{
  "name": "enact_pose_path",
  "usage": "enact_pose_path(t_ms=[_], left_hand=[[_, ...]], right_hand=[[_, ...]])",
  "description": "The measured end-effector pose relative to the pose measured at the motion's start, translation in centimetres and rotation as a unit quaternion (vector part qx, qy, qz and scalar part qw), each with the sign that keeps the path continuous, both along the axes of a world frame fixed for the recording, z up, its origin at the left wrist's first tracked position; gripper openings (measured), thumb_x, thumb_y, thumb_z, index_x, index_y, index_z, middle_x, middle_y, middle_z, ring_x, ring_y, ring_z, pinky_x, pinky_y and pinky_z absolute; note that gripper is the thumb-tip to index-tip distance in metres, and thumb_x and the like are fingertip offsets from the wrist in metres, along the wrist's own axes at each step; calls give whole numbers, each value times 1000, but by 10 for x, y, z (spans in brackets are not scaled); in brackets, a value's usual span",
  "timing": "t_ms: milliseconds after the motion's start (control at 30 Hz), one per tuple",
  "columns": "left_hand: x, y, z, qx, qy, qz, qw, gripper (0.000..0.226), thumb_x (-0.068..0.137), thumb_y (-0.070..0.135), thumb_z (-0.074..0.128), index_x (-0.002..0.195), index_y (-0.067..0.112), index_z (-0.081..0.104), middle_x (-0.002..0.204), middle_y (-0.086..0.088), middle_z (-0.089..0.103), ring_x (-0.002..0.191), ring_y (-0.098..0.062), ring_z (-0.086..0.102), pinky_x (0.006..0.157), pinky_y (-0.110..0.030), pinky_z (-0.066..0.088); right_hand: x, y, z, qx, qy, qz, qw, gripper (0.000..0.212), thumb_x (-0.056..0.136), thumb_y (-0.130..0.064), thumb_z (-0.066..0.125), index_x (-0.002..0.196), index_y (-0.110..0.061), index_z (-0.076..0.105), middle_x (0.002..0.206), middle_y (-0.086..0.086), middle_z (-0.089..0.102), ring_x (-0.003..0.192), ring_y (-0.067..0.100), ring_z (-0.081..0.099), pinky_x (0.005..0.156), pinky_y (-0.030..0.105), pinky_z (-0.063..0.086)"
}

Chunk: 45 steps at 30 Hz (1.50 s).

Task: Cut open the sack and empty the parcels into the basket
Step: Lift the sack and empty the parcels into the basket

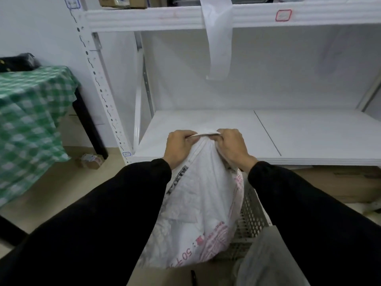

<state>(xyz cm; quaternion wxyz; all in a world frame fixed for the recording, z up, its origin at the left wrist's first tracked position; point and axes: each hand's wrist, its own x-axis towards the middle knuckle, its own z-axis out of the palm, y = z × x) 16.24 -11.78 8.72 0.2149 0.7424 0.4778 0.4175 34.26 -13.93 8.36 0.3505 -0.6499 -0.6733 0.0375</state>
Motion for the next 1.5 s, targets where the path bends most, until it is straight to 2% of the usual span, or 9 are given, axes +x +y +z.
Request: enact_pose_path(t_ms=[167, 367, 467, 600, 800, 1000, 1167, 1367, 1500], left_hand=[[-32, -5, -1, -175, 97, 11, 980, 76, 78, 54, 76, 137, 13, 52, 138, -7, 54, 123, -22, 53, 101, -29, 42], [-48, -59, -11, -376, 262, 0, 889, 146, 41, 81, 79, 153, 9, 21, 157, -12, 28, 143, -31, 31, 116, -42, 32], [-42, -95, -33, -443, 174, -119, 871, 117, 46, 61, 92, 141, 12, 45, 142, -5, 51, 128, -23, 50, 107, -32, 43], [-42, -111, -71, -319, 309, -28, 895, 82, 77, 44, 80, 141, 7, 43, 140, -12, 50, 127, -28, 50, 98, -28, 42], [-70, -69, -86, -351, 283, 33, 892, 49, 85, 34, 74, 116, -3, 64, 121, -15, 67, 112, -30, 63, 90, -37, 50], [-84, -9, -4, -258, 138, 141, 946, 39, 86, 20, 74, 114, -6, 67, 117, -21, 68, 111, -35, 63, 92, -37, 50], [-69, 16, 70, -172, -52, 140, 974, 5, 85, 10, 72, 90, 9, 73, 81, -7, 64, 70, -19, 57, 58, -27, 42], [-54, 29, 92, -130, -201, 172, 955, 3, 81, 6, 69, 83, 5, 72, 73, -6, 55, 70, -18, 51, 53, -26, 37], [-30, 26, 126, -118, -194, 118, 967, 12, 80, 1, 67, 73, 11, 69, 64, 0, 54, 54, -9, 49, 50, -22, 37]], right_hand=[[42, -6, 14, -5, 31, -106, 994, 27, 94, -26, 54, 83, -9, 72, 86, 15, 70, 84, 36, 62, 65, 33, 40], [54, -9, 30, -32, 136, -193, 971, 34, 94, -28, 52, 84, 2, 66, 98, 21, 64, 94, 41, 58, 72, 36, 42], [44, -8, 37, -38, 151, -204, 967, 33, 95, -26, 52, 91, 4, 65, 106, 21, 63, 99, 40, 57, 75, 34, 41], [32, -6, 36, -44, 225, -209, 951, 28, 92, -22, 54, 76, 0, 60, 106, 20, 62, 97, 38, 58, 74, 37, 47], [41, -4, 25, -65, 318, -191, 927, 27, 89, -21, 61, 64, -11, 56, 93, 11, 60, 82, 29, 55, 68, 29, 38], [50, 3, 46, -102, 164, -186, 963, 29, 92, -31, 59, 82, -4, 61, 91, 10, 57, 81, 29, 54, 67, 29, 40], [64, -3, 59, -77, 93, -256, 959, 29, 93, -29, 54, 97, -2, 64, 105, 15, 62, 97, 36, 59, 74, 32, 39], [73, -8, 88, 44, 20, -242, 969, 34, 97, -31, 51, 84, -3, 66, 82, 13, 61, 84, 35, 60, 67, 31, 36], [74, -5, 112, 55, 53, -226, 971, 32, 96, -25, 47, 75, -3, 58, 76, 10, 56, 74, 30, 51, 66, 31, 35]])
